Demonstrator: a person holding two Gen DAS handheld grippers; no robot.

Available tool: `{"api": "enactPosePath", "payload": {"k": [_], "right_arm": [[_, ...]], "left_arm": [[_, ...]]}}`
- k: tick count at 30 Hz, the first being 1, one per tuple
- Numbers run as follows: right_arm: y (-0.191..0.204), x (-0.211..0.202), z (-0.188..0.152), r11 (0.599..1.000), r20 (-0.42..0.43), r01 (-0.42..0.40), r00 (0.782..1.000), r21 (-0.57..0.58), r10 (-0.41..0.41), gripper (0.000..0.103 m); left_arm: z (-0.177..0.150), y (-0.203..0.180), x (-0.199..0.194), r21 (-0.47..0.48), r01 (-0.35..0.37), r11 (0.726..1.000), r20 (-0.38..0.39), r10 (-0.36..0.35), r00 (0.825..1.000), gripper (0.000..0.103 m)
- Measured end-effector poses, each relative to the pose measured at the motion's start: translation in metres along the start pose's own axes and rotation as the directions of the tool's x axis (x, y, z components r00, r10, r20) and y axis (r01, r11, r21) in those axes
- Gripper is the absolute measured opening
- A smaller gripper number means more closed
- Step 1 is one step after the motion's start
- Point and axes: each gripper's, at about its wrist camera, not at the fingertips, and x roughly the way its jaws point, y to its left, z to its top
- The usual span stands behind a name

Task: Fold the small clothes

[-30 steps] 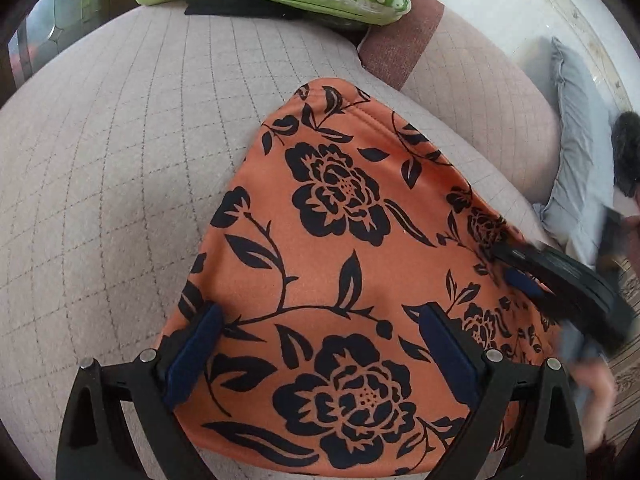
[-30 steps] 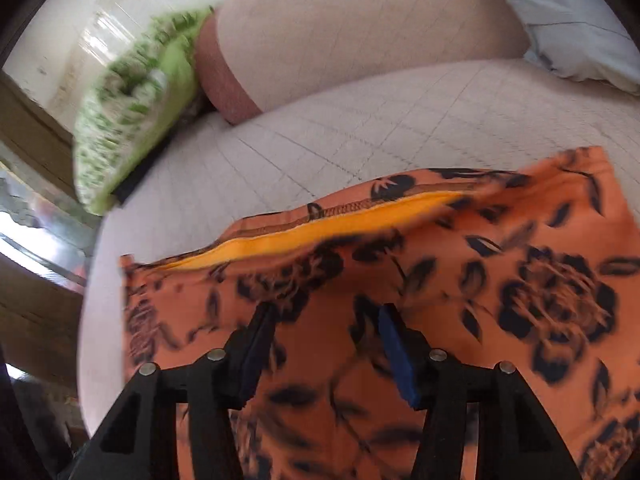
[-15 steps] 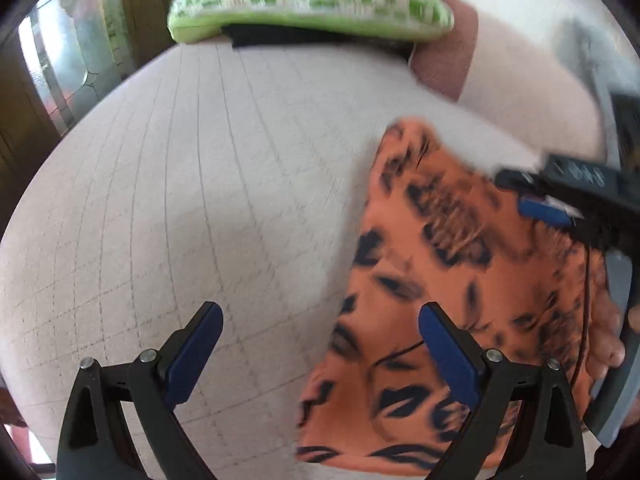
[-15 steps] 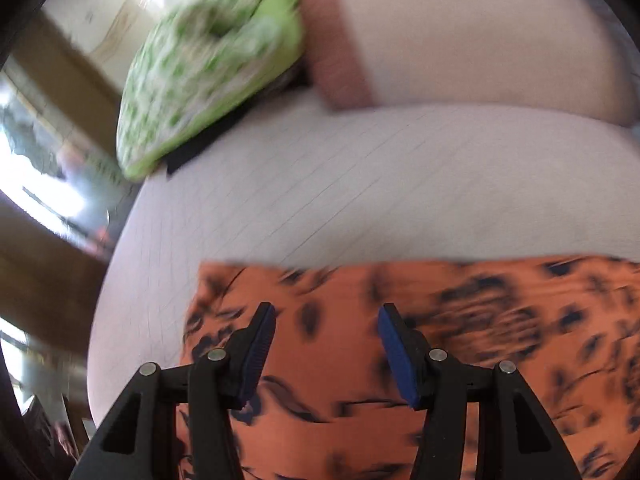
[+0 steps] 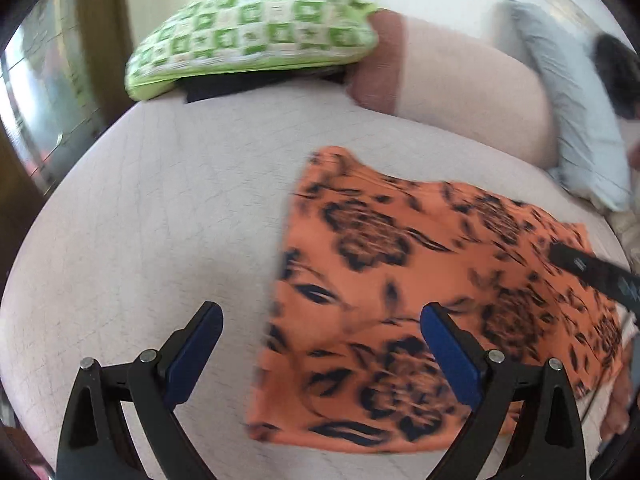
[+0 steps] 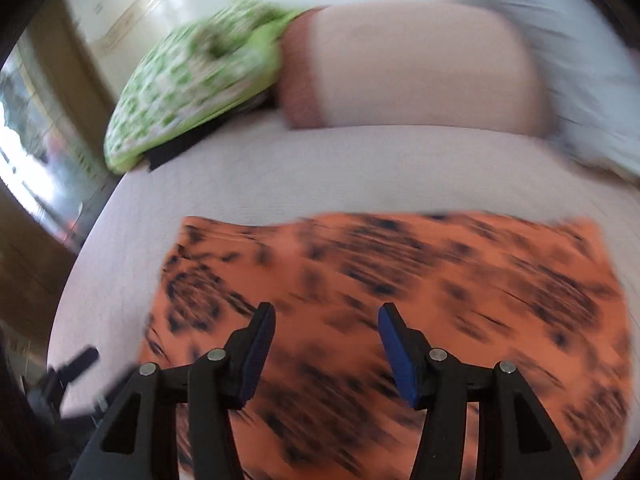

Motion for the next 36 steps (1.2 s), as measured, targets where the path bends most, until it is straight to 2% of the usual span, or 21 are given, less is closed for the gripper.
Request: {"api": "enactPosePath", "payload": {"k": [3, 6, 7, 9, 11, 13, 14, 16, 18, 20, 21, 23, 27, 28, 30, 33, 36], "right_arm": [[-0.052, -0.020, -0.030, 0.992, -0.005, 0.107, 0.994, 0.064, -0.106, 0.058], [-0.107, -0.028, -0.063, 0.972, -0.058, 0.164, 0.986, 0.171, -0.156, 0.057], [-0.122, -0.026, -0.073, 0.964, -0.074, 0.148, 0.988, 0.220, -0.135, 0.057], [-0.134, -0.030, -0.082, 0.963, -0.041, 0.075, 0.997, 0.258, -0.067, 0.058], [-0.134, -0.042, -0.079, 0.971, -0.043, 0.070, 0.997, 0.229, -0.062, 0.057], [-0.135, -0.058, -0.074, 0.975, 0.039, 0.047, 0.998, 0.218, -0.057, 0.057], [-0.137, -0.061, -0.071, 0.974, 0.053, 0.053, 0.996, 0.222, -0.066, 0.057], [-0.145, -0.060, -0.068, 0.966, 0.046, 0.057, 0.996, 0.251, -0.071, 0.057], [-0.162, -0.051, -0.068, 0.945, 0.012, 0.044, 0.999, 0.325, -0.051, 0.057], [-0.174, -0.029, -0.070, 0.925, -0.057, 0.042, 0.998, 0.377, -0.022, 0.056], [-0.177, -0.026, -0.069, 0.921, -0.052, 0.021, 0.999, 0.389, -0.001, 0.056], [-0.174, -0.031, -0.063, 0.928, -0.056, 0.022, 0.998, 0.372, -0.001, 0.056], [-0.176, -0.062, -0.067, 0.898, 0.072, -0.102, 0.994, 0.427, 0.079, 0.057], [-0.176, -0.076, -0.070, 0.892, 0.123, -0.141, 0.988, 0.430, 0.096, 0.057], [-0.174, -0.103, -0.076, 0.894, 0.202, -0.173, 0.975, 0.413, 0.095, 0.057], [-0.170, -0.133, -0.085, 0.886, 0.270, -0.206, 0.958, 0.415, 0.096, 0.058], [-0.175, -0.152, -0.102, 0.832, 0.315, -0.299, 0.936, 0.468, 0.159, 0.064]], "left_arm": [[-0.008, -0.028, 0.009, 0.067, 0.024, 0.997, -0.057, -0.020, 0.998, 0.100], [-0.018, -0.050, 0.035, 0.146, -0.050, 0.988, -0.137, 0.071, 0.988, 0.100], [-0.021, -0.054, 0.039, 0.165, -0.077, 0.983, -0.141, 0.101, 0.985, 0.100], [-0.021, -0.059, 0.039, 0.185, -0.110, 0.977, -0.117, 0.133, 0.984, 0.100], [-0.018, -0.062, 0.031, 0.158, -0.095, 0.983, -0.089, 0.110, 0.990, 0.100], [-0.014, -0.067, 0.018, 0.130, -0.077, 0.989, -0.032, 0.082, 0.996, 0.100], [-0.014, -0.071, 0.009, 0.129, -0.076, 0.989, 0.002, 0.077, 0.997, 0.100], [-0.015, -0.083, -0.001, 0.149, -0.073, 0.986, 0.051, 0.066, 0.997, 0.100], [-0.021, -0.100, 0.011, 0.192, -0.066, 0.979, 0.029, 0.061, 0.998, 0.100], [-0.022, -0.113, 0.031, 0.225, -0.077, 0.971, -0.058, 0.092, 0.994, 0.100], [-0.026, -0.115, 0.042, 0.230, -0.084, 0.970, -0.105, 0.111, 0.988, 0.100], [-0.027, -0.114, 0.042, 0.194, -0.090, 0.977, -0.088, 0.109, 0.990, 0.100], [-0.029, -0.116, 0.025, 0.154, -0.116, 0.981, -0.087, 0.130, 0.988, 0.100], [-0.032, -0.114, 0.011, 0.133, -0.122, 0.984, -0.045, 0.129, 0.991, 0.100], [-0.041, -0.114, -0.018, 0.123, -0.093, 0.988, 0.031, 0.089, 0.996, 0.100], [-0.063, -0.108, -0.047, 0.122, -0.066, 0.990, 0.078, 0.057, 0.995, 0.100], [-0.076, -0.092, -0.060, 0.100, -0.056, 0.993, 0.088, 0.048, 0.995, 0.100]]}}
